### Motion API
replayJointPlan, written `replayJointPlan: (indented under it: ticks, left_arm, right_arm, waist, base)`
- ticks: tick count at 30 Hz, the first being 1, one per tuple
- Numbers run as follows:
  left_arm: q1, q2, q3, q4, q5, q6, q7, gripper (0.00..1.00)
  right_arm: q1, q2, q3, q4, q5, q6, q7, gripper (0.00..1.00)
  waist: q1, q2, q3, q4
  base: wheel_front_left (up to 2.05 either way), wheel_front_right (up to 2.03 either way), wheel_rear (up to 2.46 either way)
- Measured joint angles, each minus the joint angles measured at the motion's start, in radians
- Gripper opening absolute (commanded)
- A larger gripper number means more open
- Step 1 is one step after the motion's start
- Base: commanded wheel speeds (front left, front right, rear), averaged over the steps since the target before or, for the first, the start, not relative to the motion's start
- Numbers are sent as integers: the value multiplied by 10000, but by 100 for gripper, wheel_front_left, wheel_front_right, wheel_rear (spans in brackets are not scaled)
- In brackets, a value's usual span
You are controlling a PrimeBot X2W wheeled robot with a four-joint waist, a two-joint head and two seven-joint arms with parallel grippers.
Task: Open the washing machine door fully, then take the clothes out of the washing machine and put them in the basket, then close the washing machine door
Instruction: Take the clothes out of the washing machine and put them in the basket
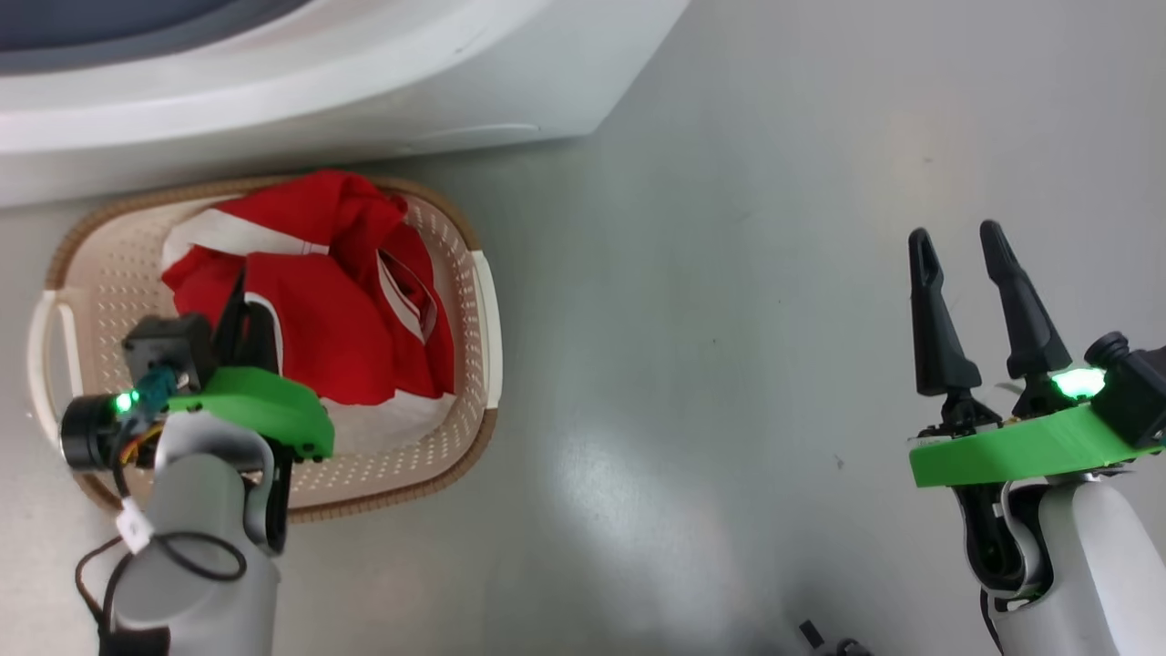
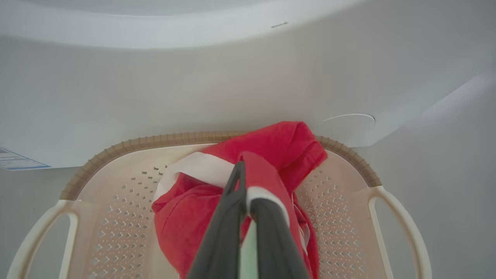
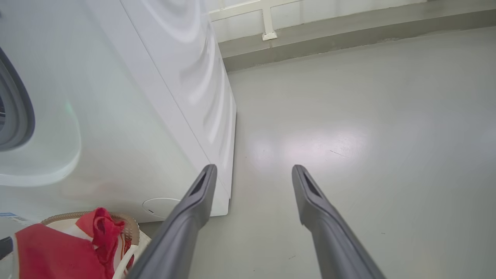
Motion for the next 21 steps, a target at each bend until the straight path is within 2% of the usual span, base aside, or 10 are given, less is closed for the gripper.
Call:
replayJointPlan:
  ticks: [5, 8, 10, 11, 15, 16, 18, 19, 21]
  left_arm:
    - [-663, 15, 59, 1081, 36, -40, 0, 1]
    - [-999, 17, 104, 1900, 27, -61, 0, 9]
    - [-1170, 21, 113, 2451, 15, -71, 0, 23]
    - [-1235, 38, 115, 2606, 13, -71, 0, 24]
    - [-1540, 128, 151, 2788, -8, -71, 0, 40]
    - [-1612, 123, 151, 2790, -10, -71, 0, 46]
    - [-1649, 123, 157, 2775, -10, -73, 0, 88]
    - [-1642, 123, 165, 2778, -12, -73, 0, 100]
    - [-1634, 119, 192, 2780, -58, -73, 0, 100]
  right_arm:
    - [-212, 6, 27, -52, 36, 0, 0, 100]
    - [-233, 12, 77, -59, 42, 0, 0, 100]
    - [-233, 12, 81, -59, 42, 0, 0, 100]
    - [-234, 12, 84, -59, 42, 0, 0, 100]
    - [-241, 13, 75, -56, 42, 0, 0, 100]
    - [-250, 13, 75, -52, 42, 0, 0, 100]
    - [-284, 17, 77, -36, 42, 0, 0, 100]
    - [-340, 17, 79, -8, 42, 0, 0, 100]
    - [-384, 17, 88, 0, 42, 0, 0, 100]
  waist:
    - [0, 0, 407, -15]
    - [0, 0, 605, -31]
    - [0, 0, 686, -49]
    - [0, 0, 710, -63]
    - [0, 0, 756, -108]
    - [0, 0, 748, -106]
    - [0, 0, 716, -102]
    - [0, 0, 692, -99]
    - [0, 0, 609, -96]
  base:
    - [0, 0, 0]
    - [0, 0, 0]
    - [0, 0, 0]
    - [0, 0, 0]
    - [0, 0, 0]
    - [0, 0, 0]
    - [0, 0, 0]
    - [0, 0, 0]
    - [0, 0, 0]
